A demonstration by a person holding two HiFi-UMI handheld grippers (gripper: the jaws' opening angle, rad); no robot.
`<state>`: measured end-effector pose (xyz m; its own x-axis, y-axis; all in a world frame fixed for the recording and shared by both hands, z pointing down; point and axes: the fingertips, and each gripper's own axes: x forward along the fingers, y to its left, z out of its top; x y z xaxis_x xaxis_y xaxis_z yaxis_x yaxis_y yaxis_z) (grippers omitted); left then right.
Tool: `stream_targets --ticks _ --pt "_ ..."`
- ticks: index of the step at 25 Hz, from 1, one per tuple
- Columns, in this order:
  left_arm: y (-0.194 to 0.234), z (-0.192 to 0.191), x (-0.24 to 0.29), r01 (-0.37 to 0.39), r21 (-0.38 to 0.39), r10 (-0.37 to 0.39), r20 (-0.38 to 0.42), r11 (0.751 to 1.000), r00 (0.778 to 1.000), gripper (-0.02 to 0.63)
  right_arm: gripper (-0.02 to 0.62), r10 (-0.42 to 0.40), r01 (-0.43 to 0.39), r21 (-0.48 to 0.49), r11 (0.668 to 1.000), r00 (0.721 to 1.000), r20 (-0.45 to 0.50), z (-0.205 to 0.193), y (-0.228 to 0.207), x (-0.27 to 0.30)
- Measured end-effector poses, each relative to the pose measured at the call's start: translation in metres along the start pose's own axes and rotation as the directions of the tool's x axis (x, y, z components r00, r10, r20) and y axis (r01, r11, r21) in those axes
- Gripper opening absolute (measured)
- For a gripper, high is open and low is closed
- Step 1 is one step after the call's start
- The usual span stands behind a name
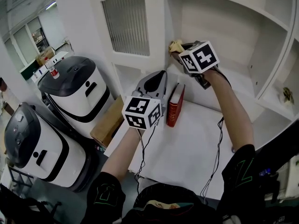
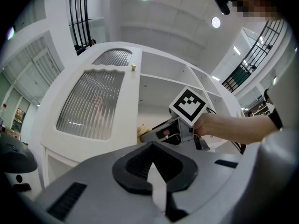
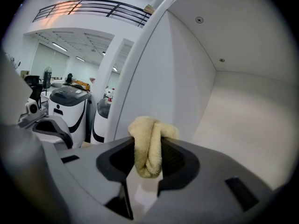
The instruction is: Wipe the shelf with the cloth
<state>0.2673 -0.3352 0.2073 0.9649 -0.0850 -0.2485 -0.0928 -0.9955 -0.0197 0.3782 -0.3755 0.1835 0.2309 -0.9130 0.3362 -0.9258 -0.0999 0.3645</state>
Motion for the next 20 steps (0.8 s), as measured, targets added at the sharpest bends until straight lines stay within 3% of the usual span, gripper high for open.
stream_targets --ticks 13,20 --pt "-0.011 -0.02 -0.002 -0.004 -0.026 0.003 -0.026 1.0 1.0 -0.002 0.137 0.152 -0.151 -0.072 0.986 0.988 0.002 -0.002 0.051 -0.03" --pt "-0.016 -0.027 -0.007 -0.007 -0.044 0.006 -0.032 0.999 0.999 0.0 0.137 0.253 -0.247 -0.235 0.94 0.967 -0.006 -0.01 0.071 -0.056"
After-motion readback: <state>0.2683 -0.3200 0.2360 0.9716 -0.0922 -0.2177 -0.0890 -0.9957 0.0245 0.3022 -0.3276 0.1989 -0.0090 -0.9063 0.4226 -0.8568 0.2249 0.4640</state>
